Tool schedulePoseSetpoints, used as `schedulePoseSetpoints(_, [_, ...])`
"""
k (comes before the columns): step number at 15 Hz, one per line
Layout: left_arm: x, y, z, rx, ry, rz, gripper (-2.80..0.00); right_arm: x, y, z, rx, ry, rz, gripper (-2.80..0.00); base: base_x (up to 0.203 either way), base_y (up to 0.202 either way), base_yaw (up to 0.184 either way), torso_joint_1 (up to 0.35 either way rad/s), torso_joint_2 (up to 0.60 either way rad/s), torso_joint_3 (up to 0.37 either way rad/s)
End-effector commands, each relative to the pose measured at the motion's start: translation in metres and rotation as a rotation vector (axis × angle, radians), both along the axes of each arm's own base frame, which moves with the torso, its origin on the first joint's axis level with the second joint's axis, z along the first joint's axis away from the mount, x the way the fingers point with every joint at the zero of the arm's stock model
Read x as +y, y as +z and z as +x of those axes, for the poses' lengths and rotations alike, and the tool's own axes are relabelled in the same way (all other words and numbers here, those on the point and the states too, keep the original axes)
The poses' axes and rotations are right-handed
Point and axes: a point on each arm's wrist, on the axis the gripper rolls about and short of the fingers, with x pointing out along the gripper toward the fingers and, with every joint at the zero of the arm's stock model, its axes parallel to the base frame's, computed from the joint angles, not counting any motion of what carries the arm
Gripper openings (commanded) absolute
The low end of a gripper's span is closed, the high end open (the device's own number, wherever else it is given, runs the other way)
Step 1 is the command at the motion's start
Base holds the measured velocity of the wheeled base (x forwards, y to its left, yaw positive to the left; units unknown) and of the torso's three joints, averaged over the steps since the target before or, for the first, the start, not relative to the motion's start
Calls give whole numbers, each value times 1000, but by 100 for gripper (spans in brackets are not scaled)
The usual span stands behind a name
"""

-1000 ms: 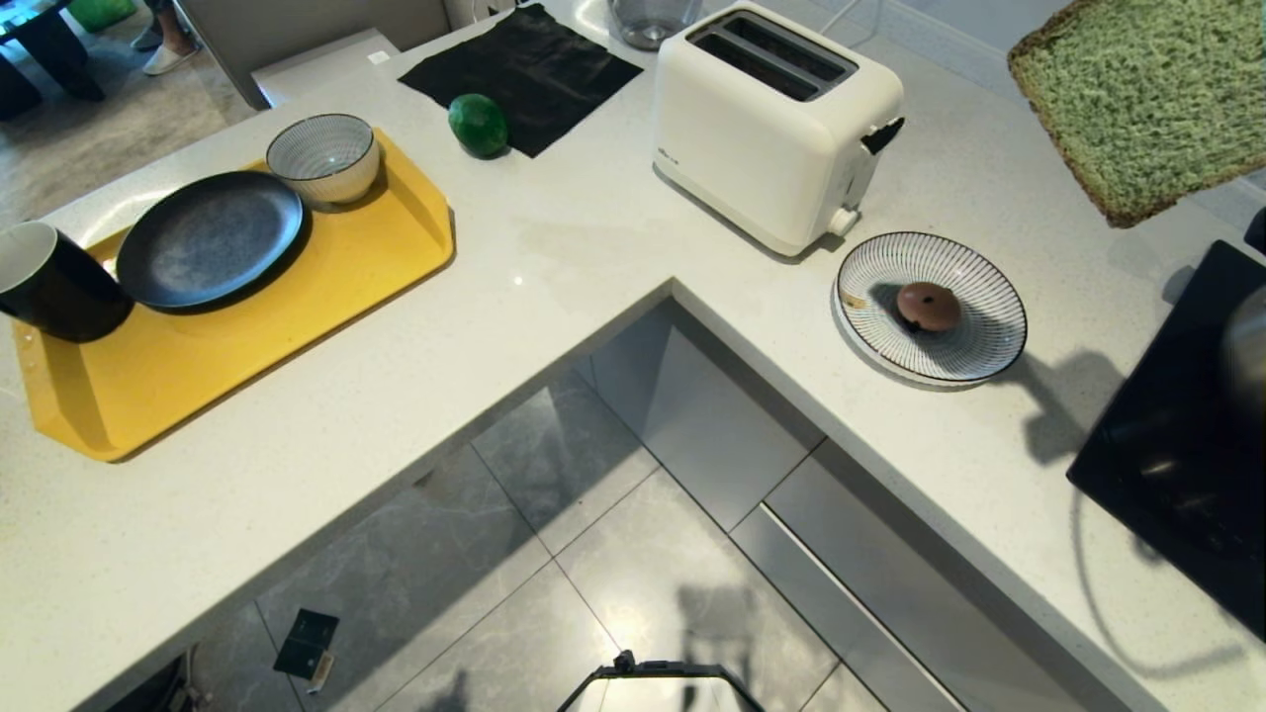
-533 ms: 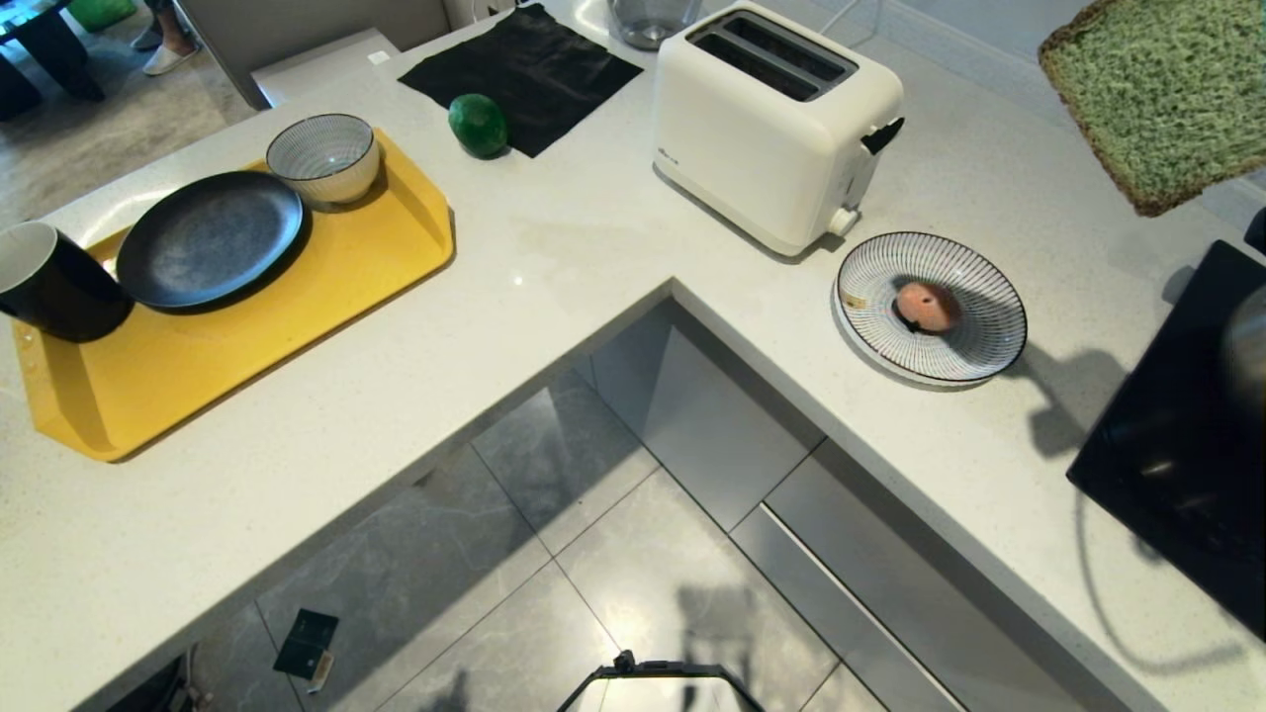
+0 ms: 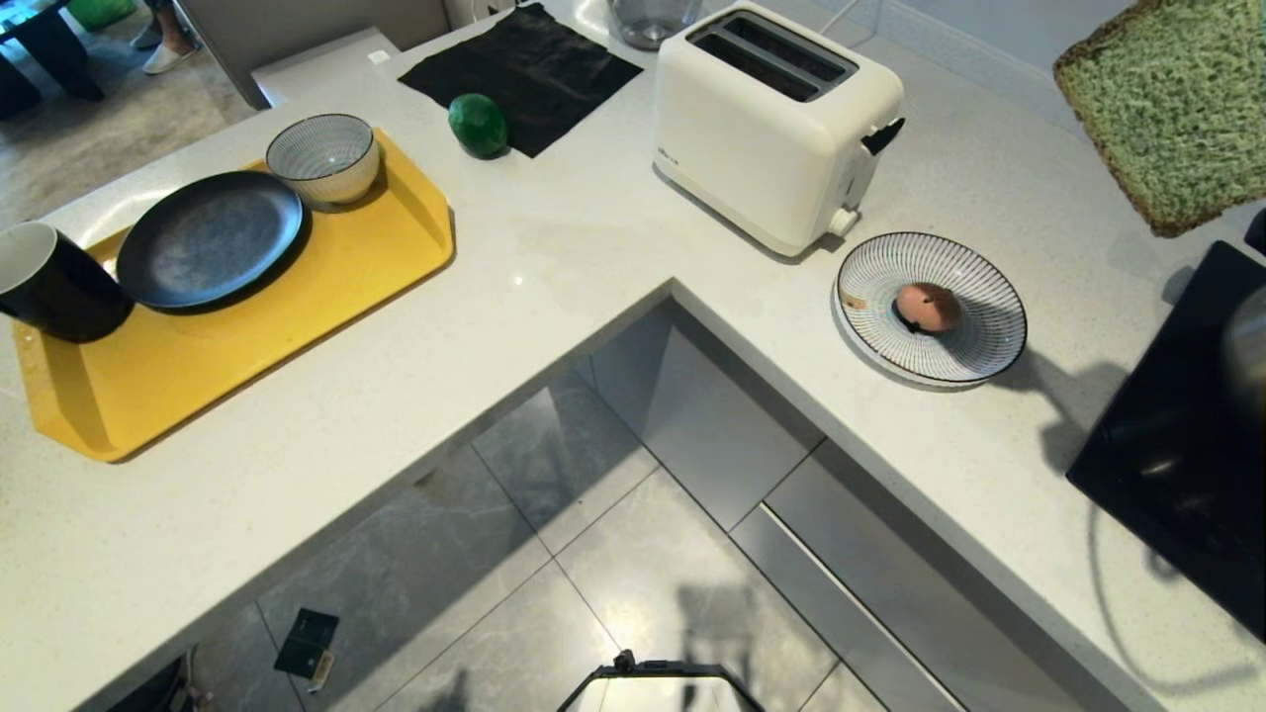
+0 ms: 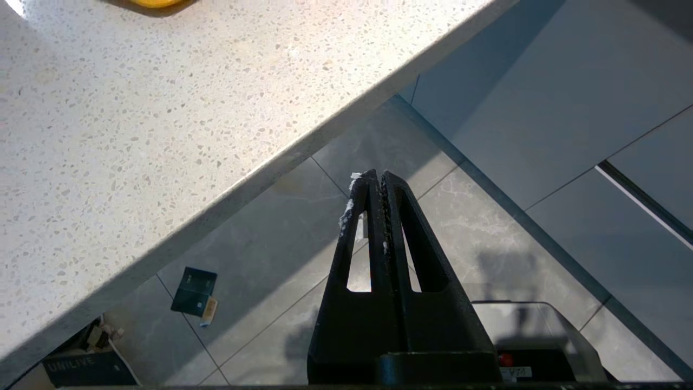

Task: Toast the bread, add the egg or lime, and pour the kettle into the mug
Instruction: Put the bread slices in the toaster

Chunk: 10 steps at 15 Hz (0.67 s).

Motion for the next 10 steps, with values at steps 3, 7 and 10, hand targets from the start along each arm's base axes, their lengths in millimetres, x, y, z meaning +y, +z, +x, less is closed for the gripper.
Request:
schedulePoseSetpoints(3, [0,-4,1,14,0,0,-280,0,-1,1,9,2,10,-280,0,0,0,169,-325,-150])
schedulePoseSetpoints(7, [0,-4,1,14,0,0,-280,3,-2,7,20,4,4,-280,0,0,0,126,-248,-111])
schedulePoseSetpoints(10, [0,-4,1,14,0,0,-280,6,0,12,18,16,0,-280,0,0,0,106,-186,-90])
